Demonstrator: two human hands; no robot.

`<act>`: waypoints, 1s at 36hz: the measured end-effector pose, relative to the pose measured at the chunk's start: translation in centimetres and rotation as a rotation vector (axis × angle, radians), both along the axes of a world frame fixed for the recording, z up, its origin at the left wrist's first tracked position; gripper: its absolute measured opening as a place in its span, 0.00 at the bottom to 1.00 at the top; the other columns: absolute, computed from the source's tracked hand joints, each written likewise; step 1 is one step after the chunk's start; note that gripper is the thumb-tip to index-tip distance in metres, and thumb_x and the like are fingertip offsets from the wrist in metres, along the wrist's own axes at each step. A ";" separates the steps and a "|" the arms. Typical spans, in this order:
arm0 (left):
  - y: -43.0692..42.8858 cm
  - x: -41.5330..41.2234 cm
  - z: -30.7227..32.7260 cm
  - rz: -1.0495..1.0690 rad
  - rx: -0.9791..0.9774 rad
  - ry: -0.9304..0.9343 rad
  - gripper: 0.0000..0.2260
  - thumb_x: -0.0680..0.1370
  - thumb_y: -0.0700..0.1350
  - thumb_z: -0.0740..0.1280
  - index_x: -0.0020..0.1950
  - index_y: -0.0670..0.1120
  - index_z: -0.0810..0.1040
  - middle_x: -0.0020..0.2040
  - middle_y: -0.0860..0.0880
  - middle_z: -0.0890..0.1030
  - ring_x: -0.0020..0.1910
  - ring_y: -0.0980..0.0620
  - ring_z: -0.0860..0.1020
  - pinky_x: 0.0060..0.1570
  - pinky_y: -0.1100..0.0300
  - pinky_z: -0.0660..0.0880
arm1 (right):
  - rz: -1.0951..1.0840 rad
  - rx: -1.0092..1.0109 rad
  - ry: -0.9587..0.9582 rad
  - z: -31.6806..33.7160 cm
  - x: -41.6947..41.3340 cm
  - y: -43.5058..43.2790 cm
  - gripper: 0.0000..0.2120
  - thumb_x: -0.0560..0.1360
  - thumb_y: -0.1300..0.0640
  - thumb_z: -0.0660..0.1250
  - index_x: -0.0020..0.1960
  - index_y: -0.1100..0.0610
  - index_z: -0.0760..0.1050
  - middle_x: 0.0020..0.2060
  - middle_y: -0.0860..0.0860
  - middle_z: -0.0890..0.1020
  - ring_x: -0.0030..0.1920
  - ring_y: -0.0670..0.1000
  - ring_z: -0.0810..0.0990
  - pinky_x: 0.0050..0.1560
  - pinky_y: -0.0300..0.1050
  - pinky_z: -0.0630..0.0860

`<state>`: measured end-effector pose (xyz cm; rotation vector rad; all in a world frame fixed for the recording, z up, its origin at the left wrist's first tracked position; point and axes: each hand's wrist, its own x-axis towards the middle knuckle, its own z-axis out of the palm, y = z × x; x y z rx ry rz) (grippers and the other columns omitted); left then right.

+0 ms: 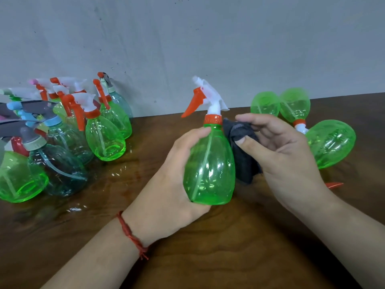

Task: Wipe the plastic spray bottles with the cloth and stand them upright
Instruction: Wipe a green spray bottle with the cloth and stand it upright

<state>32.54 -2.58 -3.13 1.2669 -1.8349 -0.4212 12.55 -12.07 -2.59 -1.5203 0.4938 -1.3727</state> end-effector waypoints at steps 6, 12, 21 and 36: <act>0.4 -0.6 0.2 0.020 0.018 0.002 0.55 0.67 0.46 0.87 0.85 0.56 0.58 0.78 0.58 0.70 0.77 0.55 0.72 0.73 0.64 0.70 | 0.010 -0.085 0.061 -0.1 0.1 0.2 0.13 0.81 0.70 0.69 0.62 0.57 0.82 0.57 0.52 0.88 0.60 0.50 0.86 0.62 0.43 0.80; 0.0 -0.3 -0.1 0.026 -0.030 -0.034 0.52 0.68 0.46 0.86 0.85 0.51 0.60 0.80 0.56 0.69 0.79 0.52 0.71 0.77 0.56 0.70 | 0.011 -0.141 0.164 -0.4 0.0 -0.1 0.16 0.82 0.72 0.67 0.61 0.54 0.83 0.59 0.50 0.86 0.63 0.50 0.84 0.67 0.46 0.78; -0.3 1.0 -0.5 0.171 -0.055 0.145 0.51 0.66 0.45 0.87 0.83 0.56 0.63 0.73 0.61 0.74 0.74 0.54 0.76 0.72 0.56 0.75 | 0.030 -0.343 0.319 -0.4 -0.1 1.0 0.21 0.78 0.79 0.65 0.57 0.58 0.86 0.59 0.49 0.86 0.63 0.51 0.84 0.61 0.42 0.79; -0.7 1.3 -0.4 0.221 -0.074 0.074 0.52 0.67 0.45 0.87 0.84 0.56 0.61 0.76 0.61 0.72 0.75 0.58 0.73 0.73 0.64 0.71 | 0.024 -0.321 0.366 -0.7 -0.1 1.4 0.16 0.81 0.70 0.69 0.63 0.54 0.85 0.58 0.46 0.85 0.64 0.54 0.83 0.63 0.45 0.79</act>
